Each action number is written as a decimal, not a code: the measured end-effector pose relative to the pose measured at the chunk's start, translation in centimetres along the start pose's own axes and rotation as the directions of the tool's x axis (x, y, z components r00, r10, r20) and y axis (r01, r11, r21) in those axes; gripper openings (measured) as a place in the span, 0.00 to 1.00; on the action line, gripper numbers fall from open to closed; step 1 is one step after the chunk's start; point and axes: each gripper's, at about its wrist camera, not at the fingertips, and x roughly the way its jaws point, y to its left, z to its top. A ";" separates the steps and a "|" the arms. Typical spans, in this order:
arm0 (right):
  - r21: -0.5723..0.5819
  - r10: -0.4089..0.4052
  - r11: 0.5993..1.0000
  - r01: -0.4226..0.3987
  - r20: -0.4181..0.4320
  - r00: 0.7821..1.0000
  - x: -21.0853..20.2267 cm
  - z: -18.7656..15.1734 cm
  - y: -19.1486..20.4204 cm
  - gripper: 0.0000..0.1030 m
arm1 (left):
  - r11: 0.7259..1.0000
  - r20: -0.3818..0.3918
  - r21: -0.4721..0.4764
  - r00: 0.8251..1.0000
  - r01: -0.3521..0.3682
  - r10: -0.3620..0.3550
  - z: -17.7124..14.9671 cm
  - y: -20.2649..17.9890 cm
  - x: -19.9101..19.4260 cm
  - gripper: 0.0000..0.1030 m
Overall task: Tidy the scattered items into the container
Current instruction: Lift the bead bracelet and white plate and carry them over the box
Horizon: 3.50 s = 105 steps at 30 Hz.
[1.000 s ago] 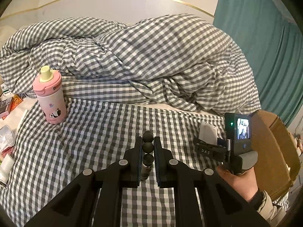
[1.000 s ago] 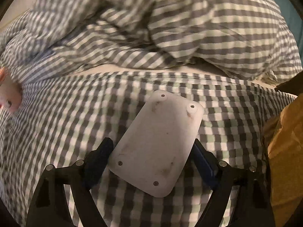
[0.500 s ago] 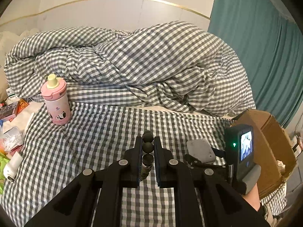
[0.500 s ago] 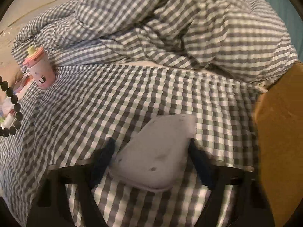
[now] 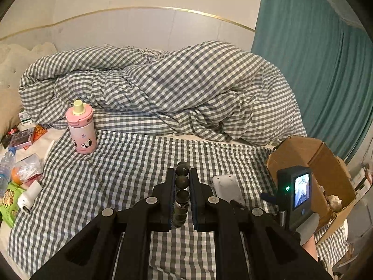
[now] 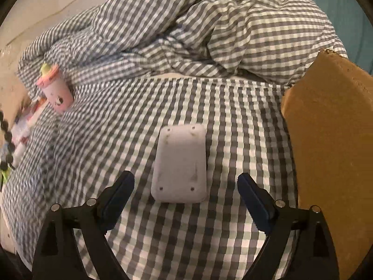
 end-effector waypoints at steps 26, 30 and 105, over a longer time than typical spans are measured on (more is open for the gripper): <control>-0.113 -0.067 0.992 0.054 -0.118 0.991 6.5 -0.3 1.7 0.63 | 0.999 -0.055 -0.001 0.998 -0.032 0.032 -1.4 -0.1 2.3 0.10; -0.088 -0.042 0.996 0.035 -0.080 0.996 3.9 -0.7 1.3 0.63 | 1.000 -0.035 0.013 0.999 -0.025 0.026 -1.1 -1.1 0.9 0.10; 0.251 -0.239 0.956 0.150 0.376 0.895 -31.4 -6.7 -24.4 0.62 | 0.880 -0.010 0.360 0.945 0.309 -0.327 -1.0 -36.4 -3.4 0.10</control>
